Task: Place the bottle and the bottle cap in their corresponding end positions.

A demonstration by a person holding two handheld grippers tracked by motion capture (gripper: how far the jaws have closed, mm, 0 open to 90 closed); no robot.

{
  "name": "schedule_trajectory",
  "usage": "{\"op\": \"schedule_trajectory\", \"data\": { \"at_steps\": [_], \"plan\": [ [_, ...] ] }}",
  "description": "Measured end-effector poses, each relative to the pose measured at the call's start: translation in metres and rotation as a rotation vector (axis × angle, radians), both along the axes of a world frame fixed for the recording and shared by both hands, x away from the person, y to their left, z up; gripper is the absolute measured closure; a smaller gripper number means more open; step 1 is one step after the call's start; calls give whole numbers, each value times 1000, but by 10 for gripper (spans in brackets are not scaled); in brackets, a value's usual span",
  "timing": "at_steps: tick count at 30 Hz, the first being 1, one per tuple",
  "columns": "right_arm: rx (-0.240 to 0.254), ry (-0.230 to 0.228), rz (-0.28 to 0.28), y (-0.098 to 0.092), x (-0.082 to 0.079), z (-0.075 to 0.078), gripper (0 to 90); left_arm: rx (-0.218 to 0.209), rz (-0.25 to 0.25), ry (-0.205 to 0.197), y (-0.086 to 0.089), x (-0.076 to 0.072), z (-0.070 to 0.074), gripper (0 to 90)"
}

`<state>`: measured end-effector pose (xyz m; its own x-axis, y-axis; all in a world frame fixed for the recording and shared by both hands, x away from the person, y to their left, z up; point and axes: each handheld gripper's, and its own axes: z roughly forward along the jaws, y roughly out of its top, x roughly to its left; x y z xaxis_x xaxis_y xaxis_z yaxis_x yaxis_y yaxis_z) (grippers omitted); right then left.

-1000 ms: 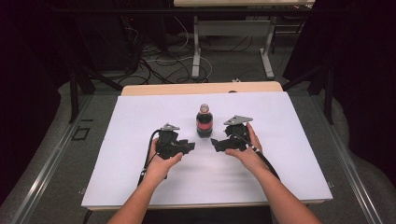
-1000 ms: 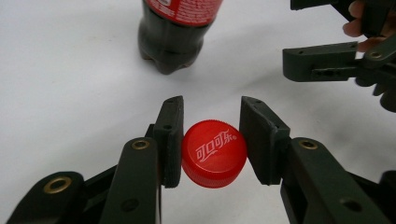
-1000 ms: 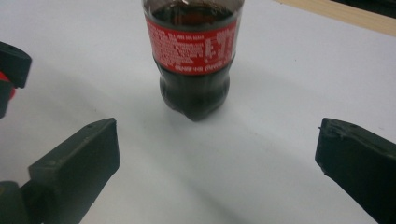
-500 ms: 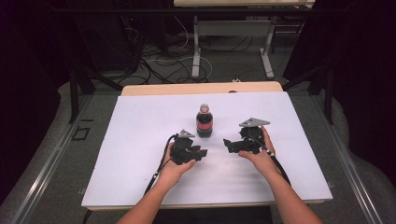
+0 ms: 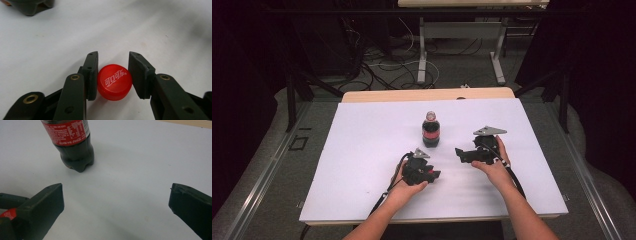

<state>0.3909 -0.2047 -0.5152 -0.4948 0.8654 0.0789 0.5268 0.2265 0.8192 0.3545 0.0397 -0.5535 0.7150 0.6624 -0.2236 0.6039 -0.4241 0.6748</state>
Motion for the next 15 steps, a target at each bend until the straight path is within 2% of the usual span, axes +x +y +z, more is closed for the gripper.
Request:
{"op": "schedule_trajectory", "data": {
  "at_steps": [4, 6, 9, 12, 13, 15],
  "plan": [
    [6, -3, -2, -1, 0, 1, 0, 23, -23, 0, -3, 0, -2, 611],
    [3, -8, 3, -2, 0, 1, 0, 16, -22, -3, -4, 0, -2, 606],
    [2, -4, -6, -3, 0, 1, 0, 13, -31, -10, -3, 1, -1, 529],
    [5, -6, -9, -3, 0, 1, 0, -16, -25, -2, 0, 0, 1, 459],
    [5, -4, -8, -4, 0, 1, 0, -32, -9, -12, 0, 0, 2, 427],
    [17, -1, -12, -4, 0, 1, 0, -25, -11, -43, 5, 1, 6, 389]
  ]
}}
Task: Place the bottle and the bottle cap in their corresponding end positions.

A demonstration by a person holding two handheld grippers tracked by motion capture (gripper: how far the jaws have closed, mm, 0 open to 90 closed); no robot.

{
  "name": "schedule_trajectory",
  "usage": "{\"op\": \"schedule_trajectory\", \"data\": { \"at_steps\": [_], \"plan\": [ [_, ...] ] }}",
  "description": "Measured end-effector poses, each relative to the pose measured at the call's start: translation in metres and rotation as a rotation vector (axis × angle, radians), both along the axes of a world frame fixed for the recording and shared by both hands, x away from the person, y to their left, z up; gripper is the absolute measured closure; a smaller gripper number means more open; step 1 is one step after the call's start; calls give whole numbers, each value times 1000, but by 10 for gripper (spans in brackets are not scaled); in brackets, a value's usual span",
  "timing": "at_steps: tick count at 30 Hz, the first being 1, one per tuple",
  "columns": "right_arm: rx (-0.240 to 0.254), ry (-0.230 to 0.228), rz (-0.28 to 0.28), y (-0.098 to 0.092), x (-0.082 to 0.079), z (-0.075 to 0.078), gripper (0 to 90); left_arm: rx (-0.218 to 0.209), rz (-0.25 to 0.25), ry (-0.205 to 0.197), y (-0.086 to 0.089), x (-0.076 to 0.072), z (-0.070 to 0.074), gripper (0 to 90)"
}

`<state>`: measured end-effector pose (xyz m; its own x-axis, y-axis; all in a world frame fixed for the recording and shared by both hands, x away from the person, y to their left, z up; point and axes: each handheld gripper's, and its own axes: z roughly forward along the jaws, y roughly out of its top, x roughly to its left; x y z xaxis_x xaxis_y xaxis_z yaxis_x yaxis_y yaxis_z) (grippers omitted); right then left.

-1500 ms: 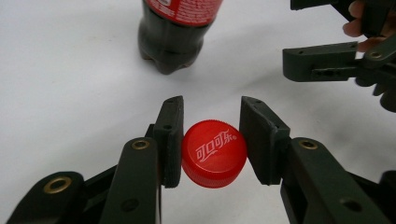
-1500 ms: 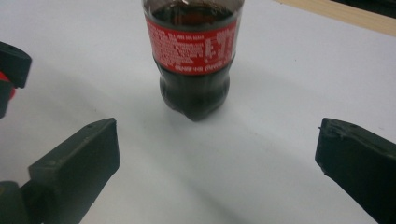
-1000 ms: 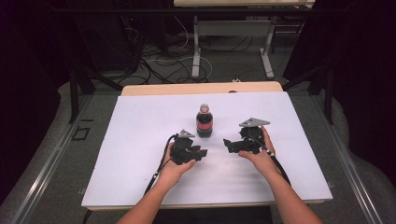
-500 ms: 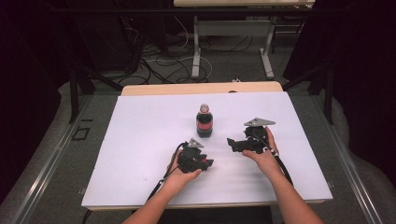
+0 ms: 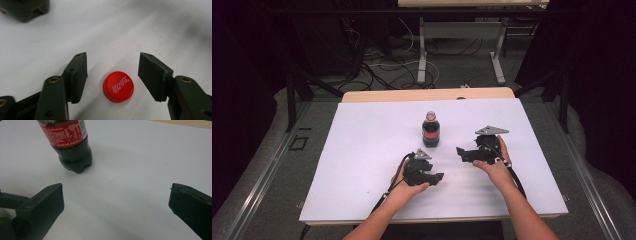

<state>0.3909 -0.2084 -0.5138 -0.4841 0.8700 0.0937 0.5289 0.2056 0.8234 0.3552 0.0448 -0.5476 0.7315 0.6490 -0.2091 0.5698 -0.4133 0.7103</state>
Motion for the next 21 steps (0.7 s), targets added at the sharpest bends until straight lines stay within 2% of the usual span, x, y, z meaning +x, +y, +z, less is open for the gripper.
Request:
{"op": "schedule_trajectory", "data": {
  "at_steps": [4, 7, 8, 10, 13, 14, 15, 16, 18, 20, 21],
  "plan": [
    [-3, -3, 1, -2, 0, 0, 0, -24, 46, -31, 11, 3, 10, 308],
    [-8, -9, 2, -3, 0, 0, 0, -39, 88, -49, 22, 7, 19, 289],
    [-7, -9, 3, -3, 0, 0, 0, -49, 105, -64, 27, 8, 22, 276],
    [5, -1, -6, -2, 0, 1, 0, -36, 127, -92, 36, 10, 28, 254],
    [0, -3, -7, -3, -1, 1, 0, -19, 138, -177, 52, 13, 36, 232],
    [4, -3, -8, -3, -1, 1, 0, -22, 158, -193, 57, 14, 37, 223],
    [2, -3, -9, -3, -1, 1, 0, -19, 170, -197, 62, 15, 39, 218],
    [-3, -5, -9, -3, -2, 1, 0, -20, 171, -182, 69, 16, 41, 209],
    [-9, -7, -12, -5, -3, 2, 0, -56, 197, -151, 79, 16, 42, 203],
    [-17, -11, -10, -6, -4, 2, 0, -65, 212, -148, 90, 15, 42, 185],
    [-5, -2, -13, -6, -5, 2, 0, -68, 212, -140, 96, 14, 42, 164]
  ]
}}
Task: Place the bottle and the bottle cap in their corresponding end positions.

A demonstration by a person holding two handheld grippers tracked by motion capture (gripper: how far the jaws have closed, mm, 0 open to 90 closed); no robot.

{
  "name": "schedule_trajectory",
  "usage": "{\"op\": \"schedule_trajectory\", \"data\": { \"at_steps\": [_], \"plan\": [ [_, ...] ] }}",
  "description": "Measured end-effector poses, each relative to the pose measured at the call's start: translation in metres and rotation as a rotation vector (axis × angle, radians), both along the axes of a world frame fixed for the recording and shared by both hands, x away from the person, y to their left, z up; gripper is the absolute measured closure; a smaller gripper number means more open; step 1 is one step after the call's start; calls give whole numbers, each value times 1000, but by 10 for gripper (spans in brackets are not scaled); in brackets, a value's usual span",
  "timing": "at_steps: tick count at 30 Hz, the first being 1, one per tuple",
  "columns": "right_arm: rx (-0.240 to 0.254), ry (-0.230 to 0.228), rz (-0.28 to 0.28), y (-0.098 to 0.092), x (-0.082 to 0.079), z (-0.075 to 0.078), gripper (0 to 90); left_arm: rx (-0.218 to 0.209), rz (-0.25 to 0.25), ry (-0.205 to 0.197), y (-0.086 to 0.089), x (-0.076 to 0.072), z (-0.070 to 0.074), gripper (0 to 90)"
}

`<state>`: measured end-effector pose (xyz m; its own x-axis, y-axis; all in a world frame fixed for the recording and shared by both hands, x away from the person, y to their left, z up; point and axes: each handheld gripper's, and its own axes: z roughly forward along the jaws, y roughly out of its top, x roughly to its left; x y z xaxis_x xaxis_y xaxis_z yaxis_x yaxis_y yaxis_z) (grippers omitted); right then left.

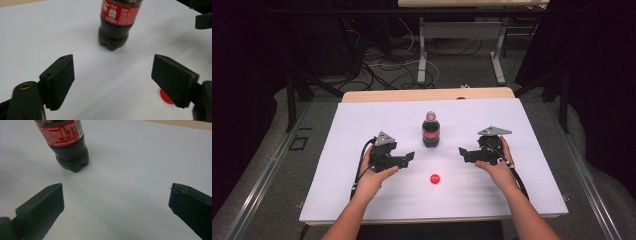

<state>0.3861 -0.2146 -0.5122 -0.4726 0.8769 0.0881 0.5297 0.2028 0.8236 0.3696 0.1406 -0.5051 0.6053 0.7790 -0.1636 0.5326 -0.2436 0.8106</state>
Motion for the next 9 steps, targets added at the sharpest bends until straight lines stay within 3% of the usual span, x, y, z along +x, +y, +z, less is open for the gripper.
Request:
{"op": "schedule_trajectory", "data": {
  "at_steps": [6, 9],
  "plan": [
    [-15, -8, 15, -3, -7, -2, 0, -21, 62, 15, 27, -2, 1, 28],
    [-16, -6, 16, -4, -10, -2, 0, -38, 86, 14, 37, -3, 2, 6]
  ]
}}
